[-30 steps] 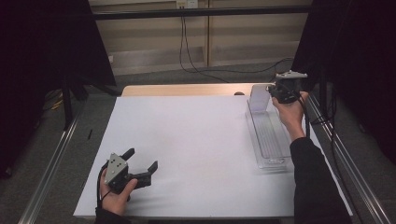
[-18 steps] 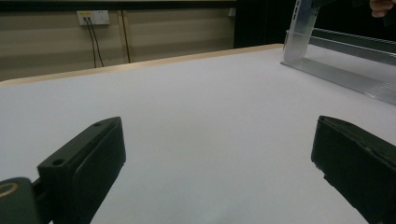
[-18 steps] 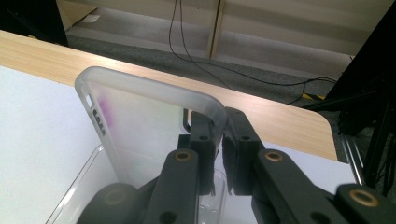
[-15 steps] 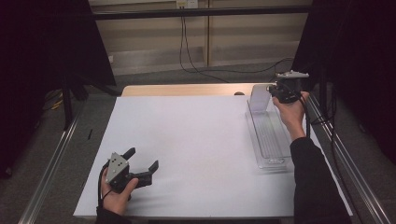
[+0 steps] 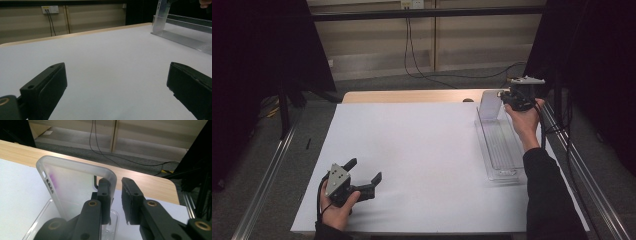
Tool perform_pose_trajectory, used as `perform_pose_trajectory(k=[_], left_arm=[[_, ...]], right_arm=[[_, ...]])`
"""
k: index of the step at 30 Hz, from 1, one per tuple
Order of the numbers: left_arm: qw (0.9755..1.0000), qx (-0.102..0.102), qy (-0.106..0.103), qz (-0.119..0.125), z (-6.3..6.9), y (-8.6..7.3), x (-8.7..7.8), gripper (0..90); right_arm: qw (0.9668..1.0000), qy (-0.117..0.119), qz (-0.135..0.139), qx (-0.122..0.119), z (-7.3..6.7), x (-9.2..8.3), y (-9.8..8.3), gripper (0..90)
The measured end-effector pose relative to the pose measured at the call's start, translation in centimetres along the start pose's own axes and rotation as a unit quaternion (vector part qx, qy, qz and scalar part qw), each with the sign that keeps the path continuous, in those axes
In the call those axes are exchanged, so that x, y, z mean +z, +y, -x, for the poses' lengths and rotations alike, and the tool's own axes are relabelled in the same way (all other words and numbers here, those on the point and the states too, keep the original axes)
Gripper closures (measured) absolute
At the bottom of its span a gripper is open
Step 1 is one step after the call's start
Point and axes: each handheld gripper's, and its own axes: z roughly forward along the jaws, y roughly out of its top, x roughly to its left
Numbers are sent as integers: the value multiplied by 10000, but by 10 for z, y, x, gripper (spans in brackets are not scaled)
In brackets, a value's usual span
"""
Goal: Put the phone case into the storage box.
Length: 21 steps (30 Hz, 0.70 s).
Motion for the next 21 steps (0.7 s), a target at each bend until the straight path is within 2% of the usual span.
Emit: perform_pose_trajectory(k=[13,21], left_arm=[[10000,17,12,6,0,0,0,30],[10000,25,26,21,0,1,1,30]], right_arm=[[10000,53,29,-3,-2,0,-1,749],[10000,38,55,13,-3,0,-3,704]])
